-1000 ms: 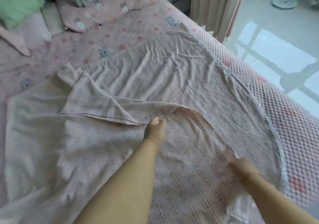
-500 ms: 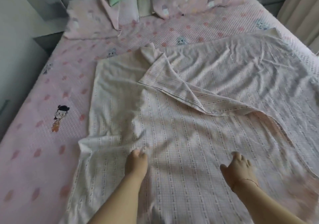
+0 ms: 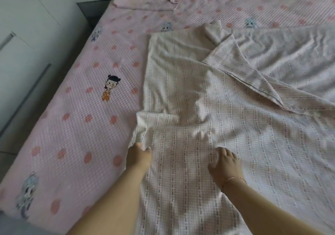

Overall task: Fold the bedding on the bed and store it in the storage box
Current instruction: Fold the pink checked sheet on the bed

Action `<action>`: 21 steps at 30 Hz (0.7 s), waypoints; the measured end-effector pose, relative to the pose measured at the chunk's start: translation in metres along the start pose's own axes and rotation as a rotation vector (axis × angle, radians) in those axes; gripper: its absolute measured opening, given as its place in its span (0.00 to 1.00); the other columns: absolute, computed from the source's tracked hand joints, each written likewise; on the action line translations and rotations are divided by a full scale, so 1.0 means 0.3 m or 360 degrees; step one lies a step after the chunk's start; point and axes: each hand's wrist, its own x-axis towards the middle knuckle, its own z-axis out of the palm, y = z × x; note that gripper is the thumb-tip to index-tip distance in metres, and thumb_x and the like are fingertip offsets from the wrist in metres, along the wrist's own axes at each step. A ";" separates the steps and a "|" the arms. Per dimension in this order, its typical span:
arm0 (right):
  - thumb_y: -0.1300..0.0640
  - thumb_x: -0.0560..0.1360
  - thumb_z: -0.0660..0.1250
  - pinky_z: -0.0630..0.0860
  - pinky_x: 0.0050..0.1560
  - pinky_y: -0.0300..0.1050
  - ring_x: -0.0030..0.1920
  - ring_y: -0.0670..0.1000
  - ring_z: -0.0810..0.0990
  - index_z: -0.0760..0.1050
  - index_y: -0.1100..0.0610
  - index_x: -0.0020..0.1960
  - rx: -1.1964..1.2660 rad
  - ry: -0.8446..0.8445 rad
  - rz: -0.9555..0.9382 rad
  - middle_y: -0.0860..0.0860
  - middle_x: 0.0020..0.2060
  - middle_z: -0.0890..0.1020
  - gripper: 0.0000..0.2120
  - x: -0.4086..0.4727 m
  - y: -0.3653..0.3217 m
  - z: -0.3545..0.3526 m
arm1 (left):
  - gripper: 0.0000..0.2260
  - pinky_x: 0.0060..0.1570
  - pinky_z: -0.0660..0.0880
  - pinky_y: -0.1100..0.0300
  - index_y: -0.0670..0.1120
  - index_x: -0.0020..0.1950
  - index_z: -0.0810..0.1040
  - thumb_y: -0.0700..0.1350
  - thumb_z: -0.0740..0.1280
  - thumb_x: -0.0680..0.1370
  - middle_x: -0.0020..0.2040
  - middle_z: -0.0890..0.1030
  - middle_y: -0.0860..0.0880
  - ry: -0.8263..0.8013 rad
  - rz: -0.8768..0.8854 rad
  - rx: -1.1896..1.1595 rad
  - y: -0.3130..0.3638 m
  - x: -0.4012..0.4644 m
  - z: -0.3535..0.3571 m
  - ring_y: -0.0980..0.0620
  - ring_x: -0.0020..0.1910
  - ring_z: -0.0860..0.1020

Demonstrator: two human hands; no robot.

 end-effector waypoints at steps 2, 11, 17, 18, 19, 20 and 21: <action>0.50 0.76 0.60 0.59 0.70 0.42 0.70 0.51 0.62 0.59 0.54 0.72 0.0005 -0.0004 -0.0054 0.49 0.69 0.67 0.26 -0.011 -0.049 0.012 | 0.20 0.62 0.69 0.56 0.41 0.70 0.72 0.46 0.64 0.79 0.67 0.76 0.42 -0.0008 -0.0015 0.0000 -0.025 0.014 -0.015 0.43 0.66 0.73; 0.51 0.77 0.59 0.63 0.67 0.42 0.69 0.49 0.64 0.64 0.53 0.69 0.0062 -0.0046 -0.0174 0.48 0.67 0.70 0.21 -0.027 -0.075 -0.018 | 0.20 0.64 0.70 0.53 0.39 0.72 0.68 0.46 0.61 0.81 0.70 0.72 0.41 -0.0014 -0.0121 -0.0093 -0.083 -0.030 -0.063 0.42 0.68 0.72; 0.51 0.77 0.60 0.66 0.64 0.42 0.67 0.50 0.66 0.67 0.54 0.66 0.0100 -0.0081 -0.0186 0.49 0.64 0.72 0.18 -0.028 -0.081 -0.007 | 0.19 0.62 0.71 0.52 0.40 0.71 0.69 0.47 0.58 0.82 0.69 0.73 0.41 -0.0028 -0.0176 -0.0067 -0.108 -0.007 -0.083 0.41 0.66 0.73; 0.51 0.77 0.60 0.66 0.64 0.42 0.67 0.50 0.66 0.67 0.54 0.66 0.0105 -0.0084 -0.0180 0.49 0.64 0.73 0.18 -0.024 -0.080 -0.006 | 0.19 0.62 0.71 0.52 0.40 0.72 0.69 0.47 0.57 0.82 0.69 0.73 0.42 -0.0034 -0.0183 -0.0073 -0.105 0.006 -0.084 0.41 0.66 0.73; 0.51 0.77 0.60 0.66 0.64 0.42 0.67 0.50 0.66 0.67 0.53 0.65 0.0105 -0.0088 -0.0172 0.49 0.64 0.73 0.18 -0.018 -0.082 -0.003 | 0.19 0.62 0.70 0.52 0.41 0.72 0.68 0.47 0.56 0.82 0.70 0.73 0.42 -0.0045 -0.0197 -0.0089 -0.101 0.023 -0.086 0.41 0.66 0.72; 0.51 0.77 0.61 0.66 0.63 0.42 0.66 0.50 0.67 0.68 0.53 0.65 0.0107 -0.0090 -0.0161 0.48 0.63 0.73 0.17 -0.012 -0.085 0.000 | 0.19 0.62 0.70 0.52 0.41 0.72 0.68 0.47 0.56 0.83 0.70 0.72 0.42 -0.0051 -0.0213 -0.0110 -0.098 0.040 -0.086 0.41 0.67 0.72; 0.51 0.77 0.61 0.66 0.63 0.42 0.66 0.50 0.67 0.68 0.53 0.64 0.0111 -0.0092 -0.0145 0.48 0.63 0.73 0.17 -0.002 -0.093 0.006 | 0.19 0.62 0.69 0.52 0.41 0.72 0.68 0.46 0.55 0.83 0.70 0.72 0.42 -0.0054 -0.0226 -0.0138 -0.094 0.062 -0.086 0.41 0.67 0.72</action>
